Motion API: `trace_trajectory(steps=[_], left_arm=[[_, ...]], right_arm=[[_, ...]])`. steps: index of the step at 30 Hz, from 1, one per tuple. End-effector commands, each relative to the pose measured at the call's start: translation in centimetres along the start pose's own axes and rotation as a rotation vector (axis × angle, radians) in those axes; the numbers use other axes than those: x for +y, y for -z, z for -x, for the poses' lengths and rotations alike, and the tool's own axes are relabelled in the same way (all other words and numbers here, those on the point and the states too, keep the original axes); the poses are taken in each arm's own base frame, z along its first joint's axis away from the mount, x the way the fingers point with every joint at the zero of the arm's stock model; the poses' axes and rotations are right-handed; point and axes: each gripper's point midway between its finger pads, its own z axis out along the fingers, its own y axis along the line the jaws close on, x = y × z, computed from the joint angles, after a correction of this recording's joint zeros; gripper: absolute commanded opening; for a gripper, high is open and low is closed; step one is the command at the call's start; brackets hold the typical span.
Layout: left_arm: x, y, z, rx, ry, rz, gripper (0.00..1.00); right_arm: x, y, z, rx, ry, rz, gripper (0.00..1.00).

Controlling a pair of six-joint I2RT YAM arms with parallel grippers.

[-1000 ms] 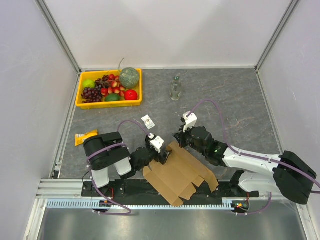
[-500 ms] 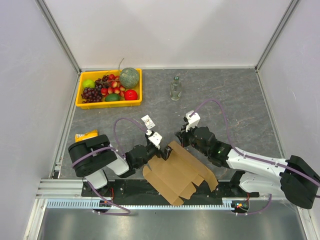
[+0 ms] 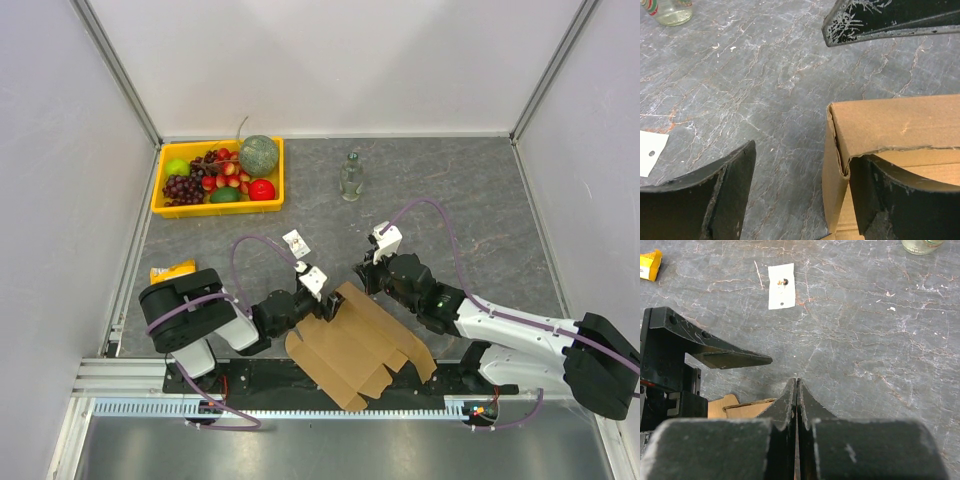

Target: Fold the paper box

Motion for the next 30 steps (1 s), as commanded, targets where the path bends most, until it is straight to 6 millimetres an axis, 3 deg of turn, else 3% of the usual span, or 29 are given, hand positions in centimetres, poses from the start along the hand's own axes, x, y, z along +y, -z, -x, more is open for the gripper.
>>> trace_trajectory(steps=[1,4,12,18,21,30], left_arm=[[-0.9,-0.1,2.0,-0.087,0.04,-0.037,0.74],[-0.9,0.2,2.0,-0.087,0.04,-0.042,0.66],[-0.6,-0.3,2.4,-0.099,0.016,-0.018,0.31],[1.9,-1.7,4.3,-0.174,-0.07,0.123,0.08],[3.1,-2.7,5.1,-0.211,-0.084,0.163,0.02],[4.9,-5.1,6.3,-0.284,-0.028,0.148,0.02]], right_arm=[[0.0,0.1,1.7,-0.045,0.001,-0.011,0.02],[0.0,0.1,1.6,-0.04,0.004,-0.014,0.02],[-0.1,0.1,1.7,-0.041,0.004,-0.015,0.02],[-0.2,0.3,1.8,-0.048,0.013,-0.018,0.02],[-0.3,0.5,2.0,-0.055,0.016,-0.021,0.02],[-0.6,0.9,2.9,-0.081,0.034,-0.037,0.03]])
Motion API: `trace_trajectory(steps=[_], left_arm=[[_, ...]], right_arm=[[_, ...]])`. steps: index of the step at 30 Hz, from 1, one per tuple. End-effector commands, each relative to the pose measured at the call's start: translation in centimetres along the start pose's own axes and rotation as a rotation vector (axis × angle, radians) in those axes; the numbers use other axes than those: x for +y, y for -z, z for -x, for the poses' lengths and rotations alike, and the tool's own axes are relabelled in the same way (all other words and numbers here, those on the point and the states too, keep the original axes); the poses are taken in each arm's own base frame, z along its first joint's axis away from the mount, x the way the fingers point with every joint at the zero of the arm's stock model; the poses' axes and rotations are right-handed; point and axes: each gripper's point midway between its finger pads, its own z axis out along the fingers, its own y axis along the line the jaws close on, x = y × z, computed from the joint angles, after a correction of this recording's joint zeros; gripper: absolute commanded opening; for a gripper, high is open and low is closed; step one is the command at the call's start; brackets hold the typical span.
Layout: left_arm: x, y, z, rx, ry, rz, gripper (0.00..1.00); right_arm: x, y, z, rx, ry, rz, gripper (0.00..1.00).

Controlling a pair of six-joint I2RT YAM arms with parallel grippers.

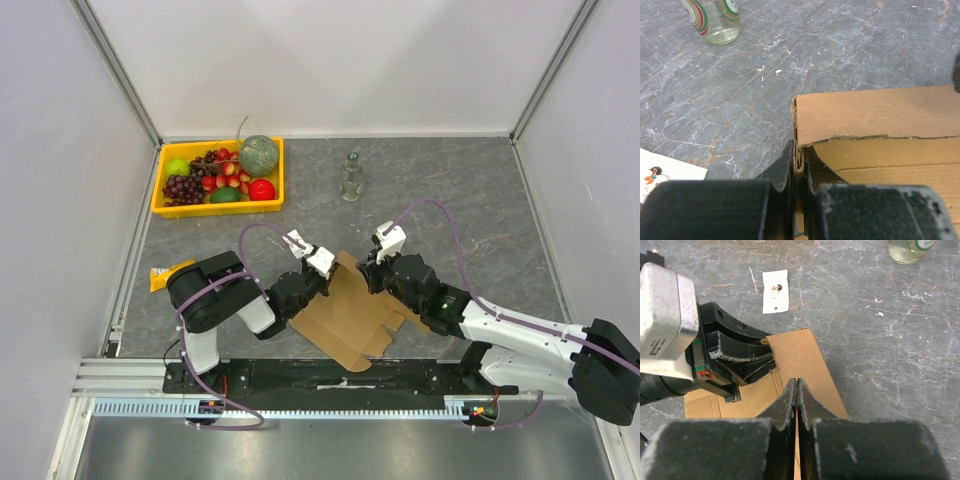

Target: Fold the paper box

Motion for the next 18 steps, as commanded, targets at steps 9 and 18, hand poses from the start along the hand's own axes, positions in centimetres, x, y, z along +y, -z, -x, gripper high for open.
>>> trace_trajectory(steps=[9,18], left_arm=[[0.9,-0.6,5.7,-0.248,0.049,-0.001,0.25],[0.3,1.1,5.4,-0.232,0.099,-0.044,0.44]], right_arm=[[-0.3,-1.1,3.9,-0.087,0.014,-0.048,0.04],[-0.2,-2.4,4.3,-0.089,0.001,-0.033,0.04]])
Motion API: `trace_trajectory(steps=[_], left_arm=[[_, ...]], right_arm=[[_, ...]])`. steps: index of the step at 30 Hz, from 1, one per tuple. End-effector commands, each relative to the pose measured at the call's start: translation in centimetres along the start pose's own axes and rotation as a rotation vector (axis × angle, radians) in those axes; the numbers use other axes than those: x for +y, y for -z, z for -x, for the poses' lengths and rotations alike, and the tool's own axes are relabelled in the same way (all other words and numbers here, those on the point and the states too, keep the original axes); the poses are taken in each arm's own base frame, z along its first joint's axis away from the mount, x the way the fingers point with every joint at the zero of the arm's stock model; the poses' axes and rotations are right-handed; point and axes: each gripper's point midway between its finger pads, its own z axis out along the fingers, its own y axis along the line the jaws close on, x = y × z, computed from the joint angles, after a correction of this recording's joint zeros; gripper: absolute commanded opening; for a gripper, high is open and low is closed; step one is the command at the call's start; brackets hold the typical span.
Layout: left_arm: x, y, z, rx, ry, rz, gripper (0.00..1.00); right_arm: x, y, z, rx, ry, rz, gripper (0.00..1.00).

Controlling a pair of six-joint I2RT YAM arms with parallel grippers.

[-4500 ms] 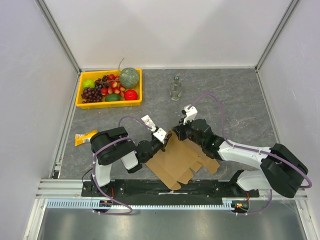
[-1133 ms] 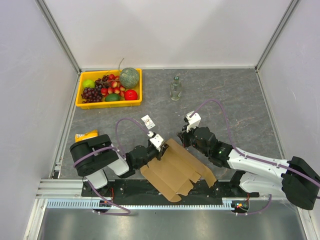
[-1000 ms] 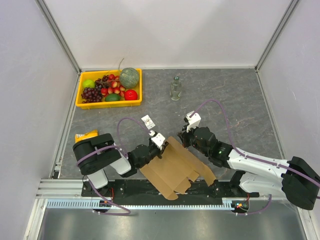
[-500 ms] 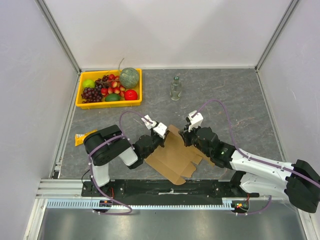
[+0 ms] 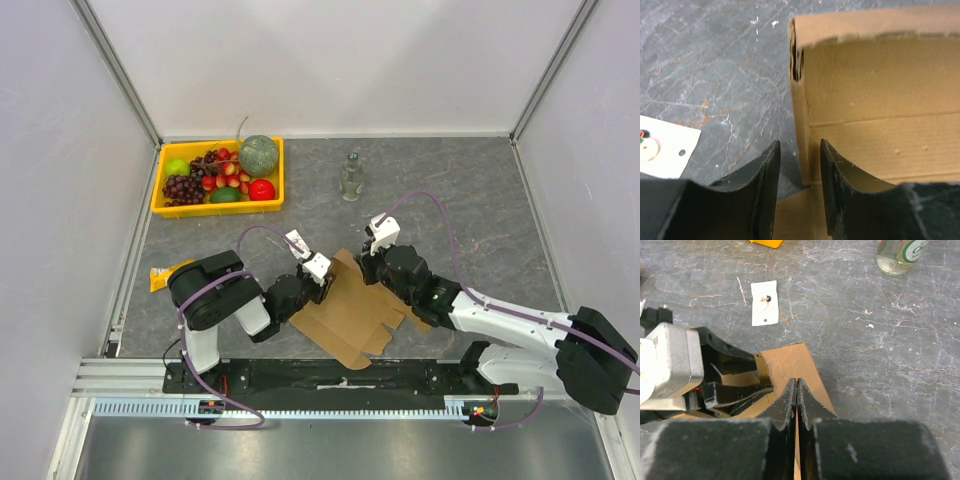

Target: Fold the paper box

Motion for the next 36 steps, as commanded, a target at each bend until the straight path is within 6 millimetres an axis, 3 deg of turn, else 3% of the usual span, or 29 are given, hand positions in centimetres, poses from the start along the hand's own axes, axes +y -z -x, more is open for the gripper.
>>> trace_trajectory(steps=[1,11,18,24,29,32,36], left_arm=[[-0.2,0.9,8.7,-0.338,0.105,-0.024,0.46],[-1.0,3.4,10.4,-0.383,0.125,-0.092,0.63],[-1.4,5.4,11.0,-0.403,0.146,-0.139,0.63],[-3.0,7.9,11.5,-0.401,0.131,-0.254,0.38],[-3.0,9.5,12.2,-0.39,0.137,-0.275,0.17],[-2.4,10.2,12.5,-0.368,0.138,-0.245,0.09],[-0.7,11.2,14.0,-0.392,0.147,-0.165,0.06]], right_arm=[[0.3,-1.1,3.2,-0.076,-0.027,0.009,0.04],[1.1,-4.5,3.5,-0.045,-0.031,0.078,0.03],[2.3,-5.5,2.5,-0.02,-0.04,0.138,0.02],[2.4,-5.4,2.0,-0.034,-0.046,0.154,0.02],[2.4,-5.5,1.1,-0.031,-0.046,0.161,0.02],[2.4,-5.6,0.6,-0.036,-0.048,0.168,0.02],[2.8,-5.8,0.0,-0.036,-0.06,0.194,0.01]])
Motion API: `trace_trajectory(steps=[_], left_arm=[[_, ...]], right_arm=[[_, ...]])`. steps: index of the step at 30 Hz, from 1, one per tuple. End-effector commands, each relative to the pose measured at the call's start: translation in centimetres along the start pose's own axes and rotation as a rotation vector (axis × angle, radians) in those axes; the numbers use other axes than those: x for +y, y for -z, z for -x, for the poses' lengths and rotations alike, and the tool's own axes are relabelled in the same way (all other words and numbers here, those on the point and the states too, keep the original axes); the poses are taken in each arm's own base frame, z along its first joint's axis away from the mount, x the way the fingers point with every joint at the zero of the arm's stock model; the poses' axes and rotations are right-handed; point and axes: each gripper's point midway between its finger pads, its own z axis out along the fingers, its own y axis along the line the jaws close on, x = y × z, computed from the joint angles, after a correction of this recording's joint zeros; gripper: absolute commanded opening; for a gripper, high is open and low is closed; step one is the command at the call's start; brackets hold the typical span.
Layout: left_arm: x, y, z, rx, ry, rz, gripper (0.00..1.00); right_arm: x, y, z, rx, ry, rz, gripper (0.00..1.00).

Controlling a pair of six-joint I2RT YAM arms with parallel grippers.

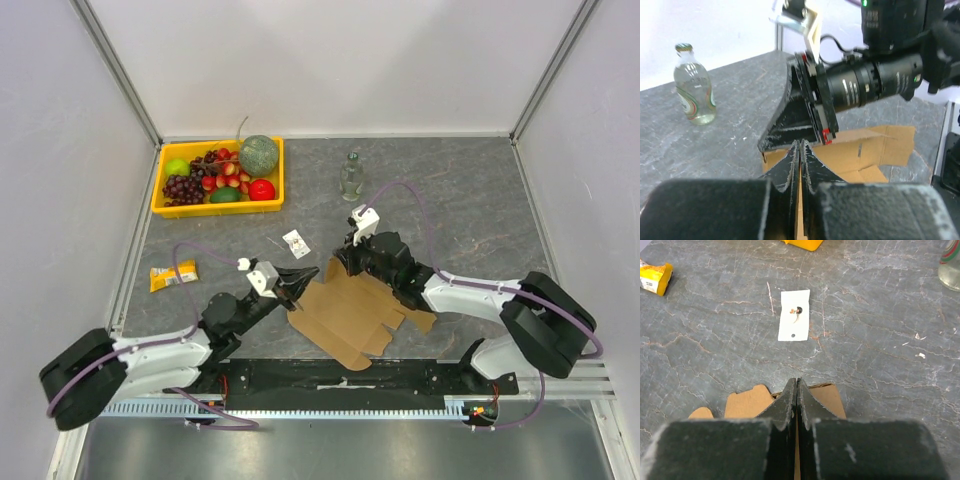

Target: Fold the paper box

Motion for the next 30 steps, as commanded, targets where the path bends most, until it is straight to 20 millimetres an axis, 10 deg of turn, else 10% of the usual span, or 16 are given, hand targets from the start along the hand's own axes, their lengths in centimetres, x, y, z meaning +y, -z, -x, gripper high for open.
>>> trace_trajectory(steps=[1,30], left_arm=[[1.5,1.0,-0.2,0.043,0.012,0.088,0.06],[3.2,3.2,-1.0,0.052,0.026,0.196,0.02]], right_arm=[[0.8,-0.4,0.2,-0.048,-0.021,0.05,0.01],[2.4,0.0,-4.8,0.054,0.124,0.077,0.01]])
